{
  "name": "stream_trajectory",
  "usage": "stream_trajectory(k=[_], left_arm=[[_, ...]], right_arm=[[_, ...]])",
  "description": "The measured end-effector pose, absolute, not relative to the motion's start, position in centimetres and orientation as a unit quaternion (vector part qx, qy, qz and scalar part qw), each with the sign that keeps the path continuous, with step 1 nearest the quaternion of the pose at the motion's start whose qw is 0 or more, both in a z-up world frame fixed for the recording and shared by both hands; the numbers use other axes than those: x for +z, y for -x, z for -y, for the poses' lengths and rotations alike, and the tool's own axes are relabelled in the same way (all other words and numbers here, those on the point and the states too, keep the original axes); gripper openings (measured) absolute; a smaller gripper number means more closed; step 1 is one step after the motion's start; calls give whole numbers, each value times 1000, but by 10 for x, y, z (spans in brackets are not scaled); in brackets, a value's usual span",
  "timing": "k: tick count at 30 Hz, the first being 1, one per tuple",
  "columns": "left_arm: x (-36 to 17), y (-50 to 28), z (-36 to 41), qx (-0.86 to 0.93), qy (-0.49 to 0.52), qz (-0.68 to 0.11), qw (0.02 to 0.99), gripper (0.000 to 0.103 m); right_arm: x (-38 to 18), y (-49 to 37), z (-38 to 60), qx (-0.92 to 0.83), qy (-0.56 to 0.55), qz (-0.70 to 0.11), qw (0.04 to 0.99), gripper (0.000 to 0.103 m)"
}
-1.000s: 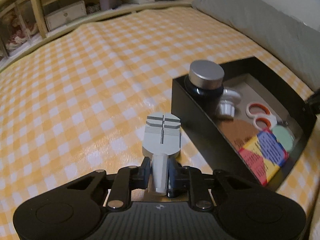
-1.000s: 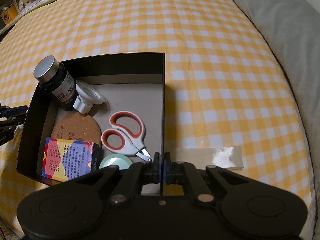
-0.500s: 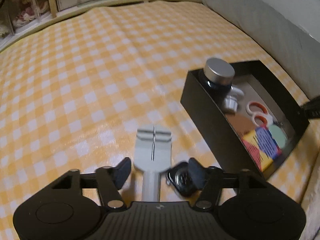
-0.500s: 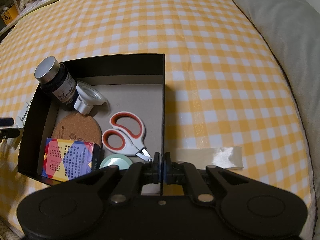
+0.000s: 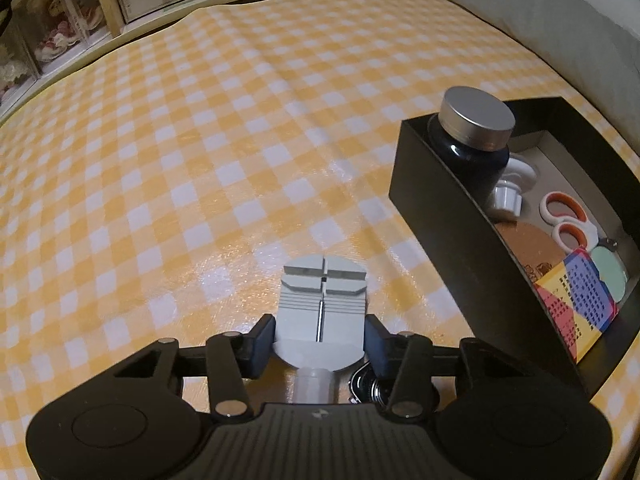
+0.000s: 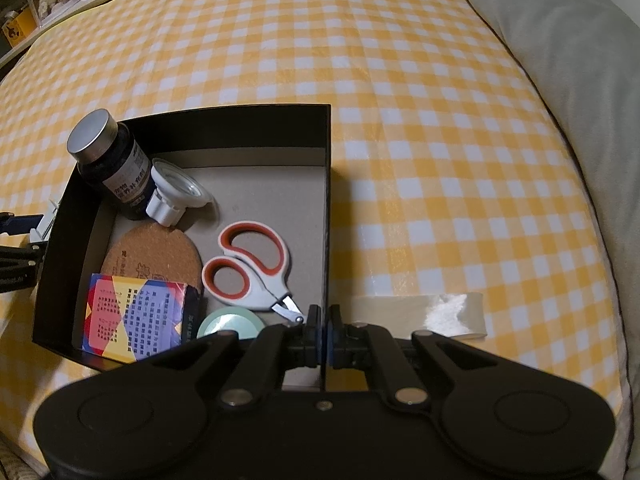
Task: Organize rigid objects
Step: 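Carry the grey strap tool into the black box and release it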
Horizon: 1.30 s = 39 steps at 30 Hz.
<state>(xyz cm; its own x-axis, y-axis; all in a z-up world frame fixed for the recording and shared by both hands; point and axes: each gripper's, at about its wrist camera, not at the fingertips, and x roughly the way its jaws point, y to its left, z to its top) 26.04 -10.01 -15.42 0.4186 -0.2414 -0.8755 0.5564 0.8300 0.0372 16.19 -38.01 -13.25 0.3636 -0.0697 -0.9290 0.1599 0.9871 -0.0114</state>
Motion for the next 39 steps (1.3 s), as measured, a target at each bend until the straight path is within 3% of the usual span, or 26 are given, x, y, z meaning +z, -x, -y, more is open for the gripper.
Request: stream_trajectory(k=[8, 25, 39], left_arm=[[-143, -261, 95, -240, -141, -468, 839, 48], [-37, -219, 151, -360, -108, -320, 870, 47], [-94, -206, 254, -425, -204, -324, 820, 47]], right_arm=[[-132, -162, 380, -69, -41, -560, 825, 3], [-132, -162, 382, -64, -40, -561, 825, 3], [-134, -163, 378, -63, -38, -561, 825, 4]])
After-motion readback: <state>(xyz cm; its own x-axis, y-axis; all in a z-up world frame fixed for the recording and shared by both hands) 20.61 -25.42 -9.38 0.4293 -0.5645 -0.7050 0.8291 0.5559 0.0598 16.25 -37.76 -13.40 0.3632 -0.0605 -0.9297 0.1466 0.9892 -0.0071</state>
